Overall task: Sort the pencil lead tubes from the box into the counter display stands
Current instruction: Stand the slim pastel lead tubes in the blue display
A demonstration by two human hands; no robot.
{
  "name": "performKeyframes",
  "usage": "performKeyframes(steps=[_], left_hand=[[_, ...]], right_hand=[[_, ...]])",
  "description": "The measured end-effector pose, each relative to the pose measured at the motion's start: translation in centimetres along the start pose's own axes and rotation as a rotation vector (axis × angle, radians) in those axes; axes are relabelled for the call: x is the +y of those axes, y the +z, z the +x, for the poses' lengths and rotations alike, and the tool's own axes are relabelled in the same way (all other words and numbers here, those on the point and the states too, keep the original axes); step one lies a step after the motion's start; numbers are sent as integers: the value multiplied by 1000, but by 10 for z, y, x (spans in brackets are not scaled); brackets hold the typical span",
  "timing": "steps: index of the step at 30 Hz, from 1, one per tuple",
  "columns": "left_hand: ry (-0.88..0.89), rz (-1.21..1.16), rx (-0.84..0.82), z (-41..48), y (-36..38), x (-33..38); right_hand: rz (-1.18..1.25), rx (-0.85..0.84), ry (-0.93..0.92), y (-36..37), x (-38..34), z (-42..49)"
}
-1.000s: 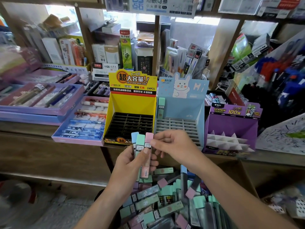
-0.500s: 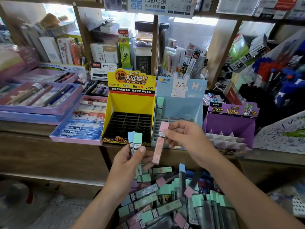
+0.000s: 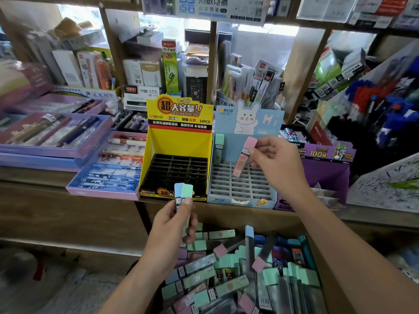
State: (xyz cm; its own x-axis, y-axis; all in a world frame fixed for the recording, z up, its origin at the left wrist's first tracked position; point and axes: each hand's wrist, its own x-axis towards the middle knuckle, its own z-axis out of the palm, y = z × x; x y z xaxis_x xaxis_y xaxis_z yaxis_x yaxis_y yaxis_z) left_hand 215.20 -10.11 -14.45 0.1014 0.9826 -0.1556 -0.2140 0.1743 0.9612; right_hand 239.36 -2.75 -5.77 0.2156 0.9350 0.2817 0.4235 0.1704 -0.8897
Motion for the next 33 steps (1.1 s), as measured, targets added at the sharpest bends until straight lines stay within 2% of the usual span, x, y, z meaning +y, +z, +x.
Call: performKeyframes(steps=[6, 33], left_hand=[[-44, -176, 18, 3, 0, 1], [6, -124, -13, 4, -2, -5]], right_hand=[[-104, 43, -45, 7, -1, 18], [-209, 2, -89, 21, 7, 34]])
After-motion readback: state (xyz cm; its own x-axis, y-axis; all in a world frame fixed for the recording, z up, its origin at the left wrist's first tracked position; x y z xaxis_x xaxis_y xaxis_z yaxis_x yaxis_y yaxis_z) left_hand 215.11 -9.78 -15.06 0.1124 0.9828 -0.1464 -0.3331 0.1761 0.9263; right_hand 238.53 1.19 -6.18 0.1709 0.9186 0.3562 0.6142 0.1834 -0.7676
